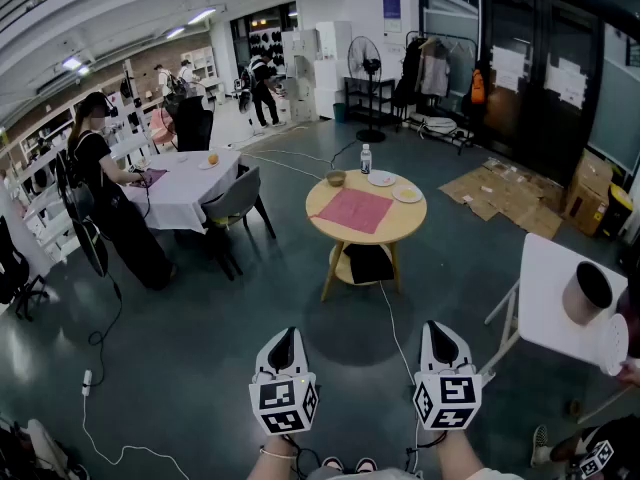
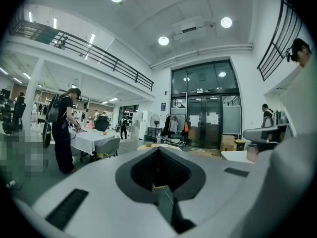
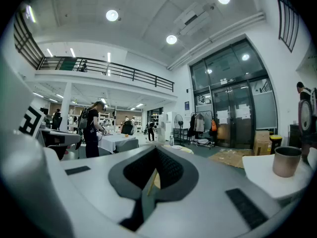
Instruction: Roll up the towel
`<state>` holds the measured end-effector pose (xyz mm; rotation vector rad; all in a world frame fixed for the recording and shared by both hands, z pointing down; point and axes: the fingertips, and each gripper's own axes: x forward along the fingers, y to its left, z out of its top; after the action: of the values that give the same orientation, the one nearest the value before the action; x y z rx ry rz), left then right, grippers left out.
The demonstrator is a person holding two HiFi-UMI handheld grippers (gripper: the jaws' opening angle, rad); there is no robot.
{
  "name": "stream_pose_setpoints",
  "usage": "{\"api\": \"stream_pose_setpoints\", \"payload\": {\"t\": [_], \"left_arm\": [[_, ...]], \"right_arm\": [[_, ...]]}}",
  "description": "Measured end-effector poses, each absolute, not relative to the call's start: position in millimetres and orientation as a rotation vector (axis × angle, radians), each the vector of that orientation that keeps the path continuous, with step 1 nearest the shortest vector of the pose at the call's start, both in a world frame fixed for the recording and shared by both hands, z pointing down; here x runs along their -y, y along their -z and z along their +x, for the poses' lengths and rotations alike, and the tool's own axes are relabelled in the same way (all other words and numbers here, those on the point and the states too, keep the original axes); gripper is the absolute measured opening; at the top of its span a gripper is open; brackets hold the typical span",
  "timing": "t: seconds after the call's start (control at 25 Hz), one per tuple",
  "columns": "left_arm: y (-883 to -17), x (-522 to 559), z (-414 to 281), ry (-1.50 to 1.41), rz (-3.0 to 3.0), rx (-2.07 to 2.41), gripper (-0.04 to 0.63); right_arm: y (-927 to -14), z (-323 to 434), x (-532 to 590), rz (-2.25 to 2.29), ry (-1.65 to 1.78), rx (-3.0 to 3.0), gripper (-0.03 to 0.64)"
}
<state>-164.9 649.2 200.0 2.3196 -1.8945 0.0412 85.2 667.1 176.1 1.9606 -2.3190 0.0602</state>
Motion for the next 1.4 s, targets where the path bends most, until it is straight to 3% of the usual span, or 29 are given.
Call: {"api": "stream_pose_setpoints", "payload": {"t": [0.56, 0.64, 0.72, 0.92, 1.12, 1.28, 1.4], "left_arm": [[-199, -645, -172, -0.012, 2.290, 1.915, -0.011], [-197, -644, -172, 0.003, 2.298, 1.900, -0.007], [-195, -643, -171, 0.003, 2.317, 1.876, 0.113], [-190, -640, -176, -0.020, 2.340, 1.924, 0.176], [-193, -637, -186, 0.000, 2.323, 1.961, 0.315], [-196, -634, -195, 0.014, 2.295, 1.964, 0.481], [-199, -632, -198, 0.005, 2.297, 1.955, 0.550]], "right_arm": [[-179, 90, -662, 2.030, -0.143, 2.346, 0.002], [-177, 90, -662, 2.036, -0.141, 2.354, 0.039], [-174, 91, -661, 2.043, -0.138, 2.361, 0.072], [-167, 95, -657, 2.053, -0.114, 2.380, 0.182], [-167, 98, -653, 2.057, -0.090, 2.362, 0.326], [-169, 97, -650, 2.068, -0.084, 2.344, 0.449], [-170, 98, -648, 2.093, -0.074, 2.330, 0.524]]}}
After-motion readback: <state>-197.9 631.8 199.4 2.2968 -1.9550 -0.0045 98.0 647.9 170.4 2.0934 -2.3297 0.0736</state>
